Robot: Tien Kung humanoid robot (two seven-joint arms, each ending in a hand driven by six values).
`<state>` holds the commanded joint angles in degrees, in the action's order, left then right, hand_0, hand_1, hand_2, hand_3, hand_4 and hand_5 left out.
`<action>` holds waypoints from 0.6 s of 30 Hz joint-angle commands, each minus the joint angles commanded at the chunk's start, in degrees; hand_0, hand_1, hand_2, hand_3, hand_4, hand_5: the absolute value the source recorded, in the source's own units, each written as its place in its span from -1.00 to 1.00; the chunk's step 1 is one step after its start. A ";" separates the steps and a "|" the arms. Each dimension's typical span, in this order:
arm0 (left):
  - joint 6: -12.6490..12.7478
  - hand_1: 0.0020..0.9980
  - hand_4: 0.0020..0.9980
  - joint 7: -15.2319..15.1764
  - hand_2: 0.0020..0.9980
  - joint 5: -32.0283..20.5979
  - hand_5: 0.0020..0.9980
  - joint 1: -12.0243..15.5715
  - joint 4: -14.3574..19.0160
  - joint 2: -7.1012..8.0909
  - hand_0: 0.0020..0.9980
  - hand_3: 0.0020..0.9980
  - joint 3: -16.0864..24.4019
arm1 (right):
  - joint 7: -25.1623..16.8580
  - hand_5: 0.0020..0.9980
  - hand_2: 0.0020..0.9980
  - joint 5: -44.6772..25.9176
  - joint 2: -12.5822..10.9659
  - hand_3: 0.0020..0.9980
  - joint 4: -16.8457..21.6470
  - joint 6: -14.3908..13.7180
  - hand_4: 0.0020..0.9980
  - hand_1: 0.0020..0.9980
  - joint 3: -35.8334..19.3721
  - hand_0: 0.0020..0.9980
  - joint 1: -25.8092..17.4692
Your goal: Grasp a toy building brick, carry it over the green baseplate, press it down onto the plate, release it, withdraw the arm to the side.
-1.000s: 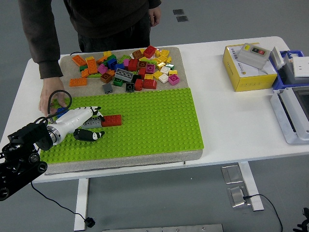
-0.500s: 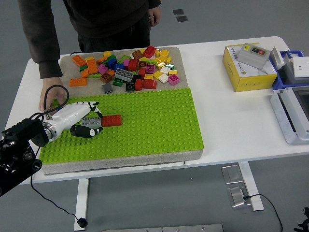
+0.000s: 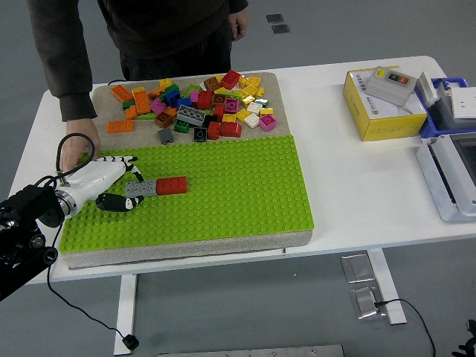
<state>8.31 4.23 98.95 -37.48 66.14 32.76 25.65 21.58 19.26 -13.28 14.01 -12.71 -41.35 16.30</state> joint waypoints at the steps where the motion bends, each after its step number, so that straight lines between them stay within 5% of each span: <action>1: 0.01 1.00 0.37 0.01 1.00 0.14 -0.20 0.03 -0.01 0.00 1.00 0.38 -0.04 | 0.01 1.00 0.31 0.01 -0.01 0.49 0.00 0.01 0.19 0.22 -0.01 0.29 -0.03; 18: 0.18 1.00 0.36 0.35 1.00 -0.13 -0.19 0.02 -0.82 -0.77 1.00 0.36 -0.98 | -0.07 1.00 0.31 -0.06 0.07 0.50 0.00 0.04 0.19 0.21 0.03 0.29 -0.08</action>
<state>8.50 4.58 98.82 -37.46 65.32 31.99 24.67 21.51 19.19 -13.21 14.01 -12.67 -41.32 16.22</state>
